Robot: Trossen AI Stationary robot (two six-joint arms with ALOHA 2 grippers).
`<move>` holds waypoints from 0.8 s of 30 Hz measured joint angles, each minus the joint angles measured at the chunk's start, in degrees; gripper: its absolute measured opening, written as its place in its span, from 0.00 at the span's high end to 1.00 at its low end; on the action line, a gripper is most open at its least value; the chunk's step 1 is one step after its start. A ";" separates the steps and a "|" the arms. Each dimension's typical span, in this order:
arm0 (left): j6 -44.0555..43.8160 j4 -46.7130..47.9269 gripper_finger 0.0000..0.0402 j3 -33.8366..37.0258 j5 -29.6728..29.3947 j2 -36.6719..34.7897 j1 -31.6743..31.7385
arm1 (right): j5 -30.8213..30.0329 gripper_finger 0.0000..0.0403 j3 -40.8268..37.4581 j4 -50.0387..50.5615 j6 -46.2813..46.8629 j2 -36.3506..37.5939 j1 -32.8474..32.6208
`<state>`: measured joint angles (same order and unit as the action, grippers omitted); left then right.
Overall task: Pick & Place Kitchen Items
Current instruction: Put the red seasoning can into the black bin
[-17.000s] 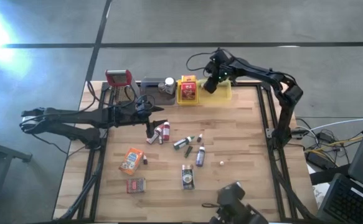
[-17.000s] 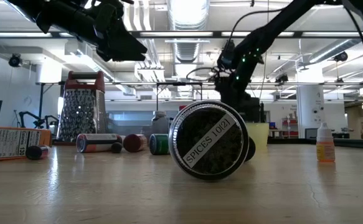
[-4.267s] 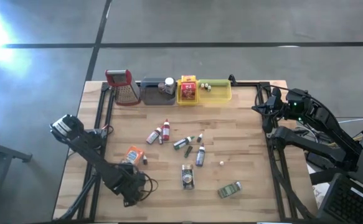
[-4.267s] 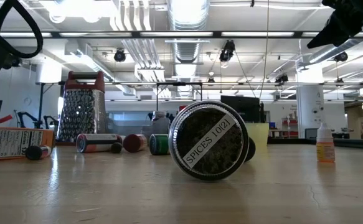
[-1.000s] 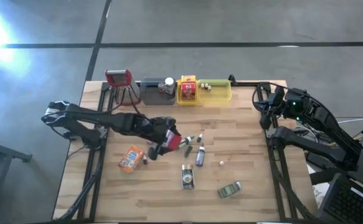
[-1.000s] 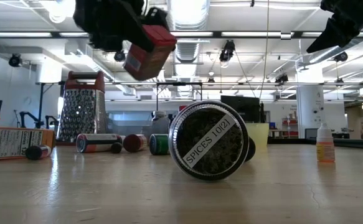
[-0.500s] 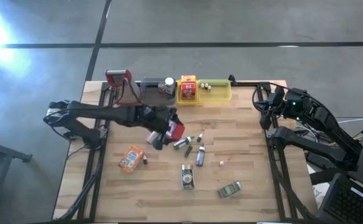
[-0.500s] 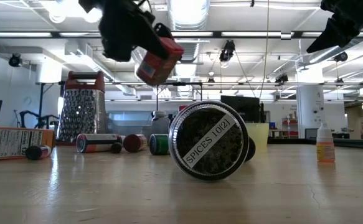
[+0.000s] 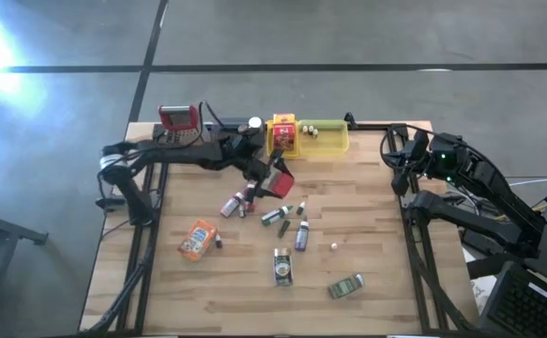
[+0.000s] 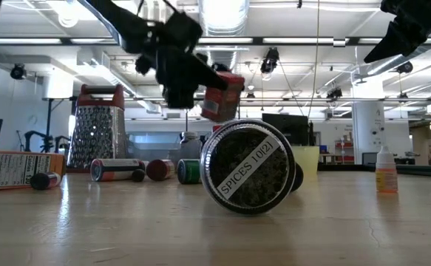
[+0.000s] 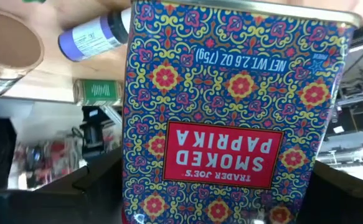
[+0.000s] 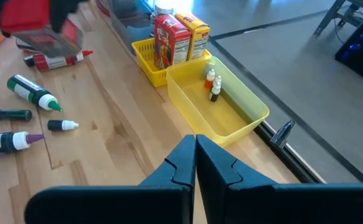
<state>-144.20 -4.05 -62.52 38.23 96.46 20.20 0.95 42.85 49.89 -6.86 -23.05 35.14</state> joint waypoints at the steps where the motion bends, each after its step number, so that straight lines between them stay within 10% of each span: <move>1: -0.24 -0.87 0.18 0.00 1.67 1.12 0.85 | -0.02 0.98 0.00 0.02 0.00 0.00 0.02; 24: 0.57 -5.47 0.18 0.00 20.01 16.69 7.88 | -0.02 0.98 0.00 0.00 0.00 0.00 0.00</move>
<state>-143.63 -9.52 -62.52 58.24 113.15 28.08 0.94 42.85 49.89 -6.85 -23.05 35.14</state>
